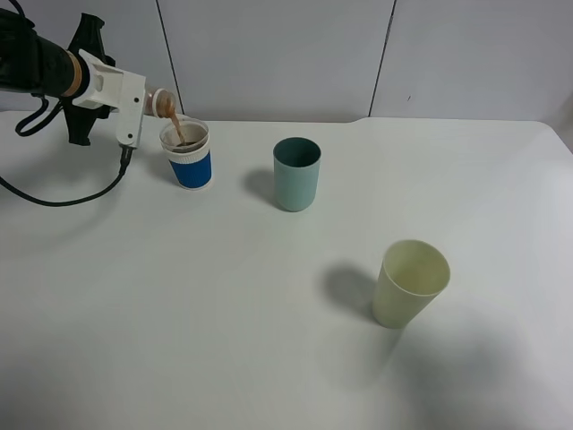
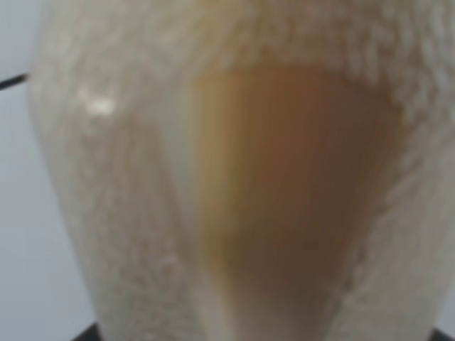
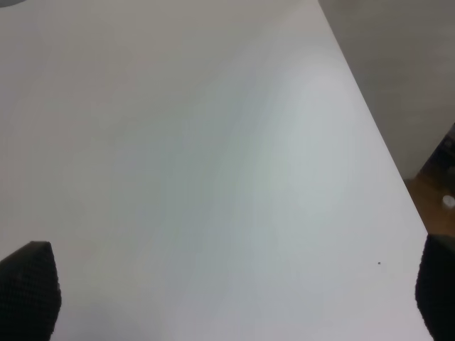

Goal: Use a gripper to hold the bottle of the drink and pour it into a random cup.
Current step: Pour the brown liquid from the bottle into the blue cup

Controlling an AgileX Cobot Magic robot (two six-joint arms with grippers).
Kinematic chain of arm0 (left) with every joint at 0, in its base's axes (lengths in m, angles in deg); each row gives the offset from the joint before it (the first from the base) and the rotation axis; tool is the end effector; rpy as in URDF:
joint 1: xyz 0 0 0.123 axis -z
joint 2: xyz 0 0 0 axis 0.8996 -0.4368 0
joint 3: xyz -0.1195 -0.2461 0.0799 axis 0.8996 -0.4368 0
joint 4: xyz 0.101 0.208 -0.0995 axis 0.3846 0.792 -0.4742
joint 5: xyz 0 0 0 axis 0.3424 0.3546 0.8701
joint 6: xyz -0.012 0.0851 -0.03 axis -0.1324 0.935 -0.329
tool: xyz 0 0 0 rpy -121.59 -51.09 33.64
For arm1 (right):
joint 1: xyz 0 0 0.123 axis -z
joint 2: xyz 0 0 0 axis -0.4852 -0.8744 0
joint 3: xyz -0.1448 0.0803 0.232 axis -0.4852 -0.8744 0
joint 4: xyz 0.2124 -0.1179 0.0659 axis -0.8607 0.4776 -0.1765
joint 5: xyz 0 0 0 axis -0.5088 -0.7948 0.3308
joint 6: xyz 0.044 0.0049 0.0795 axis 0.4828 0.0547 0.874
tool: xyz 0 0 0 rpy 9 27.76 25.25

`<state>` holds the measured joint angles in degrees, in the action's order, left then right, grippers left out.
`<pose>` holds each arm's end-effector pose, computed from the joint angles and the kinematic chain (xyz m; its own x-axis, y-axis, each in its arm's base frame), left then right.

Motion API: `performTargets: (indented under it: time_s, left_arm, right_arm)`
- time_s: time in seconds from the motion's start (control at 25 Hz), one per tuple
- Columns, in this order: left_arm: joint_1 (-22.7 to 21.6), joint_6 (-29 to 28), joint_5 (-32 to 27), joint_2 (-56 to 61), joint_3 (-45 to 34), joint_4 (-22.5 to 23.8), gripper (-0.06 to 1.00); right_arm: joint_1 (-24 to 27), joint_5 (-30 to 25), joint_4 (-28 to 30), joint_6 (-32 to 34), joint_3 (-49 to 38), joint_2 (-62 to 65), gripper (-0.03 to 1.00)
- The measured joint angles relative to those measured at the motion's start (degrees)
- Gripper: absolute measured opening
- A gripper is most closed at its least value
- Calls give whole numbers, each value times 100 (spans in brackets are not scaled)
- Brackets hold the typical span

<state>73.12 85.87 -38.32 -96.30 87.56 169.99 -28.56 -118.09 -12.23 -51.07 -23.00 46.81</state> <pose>0.3916 -0.0524 0.1980 0.1380 0.9789 0.1506 0.5853 -0.2033 0.7849 -0.0063 -0.0103 0.2785 -0.4409 0.0865 -0.8934 0.1459 0.9890 0.0237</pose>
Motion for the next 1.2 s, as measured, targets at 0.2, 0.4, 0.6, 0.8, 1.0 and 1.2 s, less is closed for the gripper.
performTargets:
  time_s: [0.2,0.4,0.6,0.8,1.0,1.2]
  left_arm:
    - [12,217,-26,0,0,27,33]
    - [19,311,-61,0,0,45,33]
    - [19,361,-65,0,0,88,33]
    - [19,366,-65,0,0,127,33]
    - [19,414,-110,0,35,189,33]
    - [19,414,-110,0,143,258,33]
  right_arm:
    - [0,0,0,0,0,0,100]
    - [0,0,0,0,0,0,100]
    - [0,0,0,0,0,0,100]
    - [0,0,0,0,0,0,100]
    - [0,0,0,0,0,0,100]
    - [0,0,0,0,0,0,100]
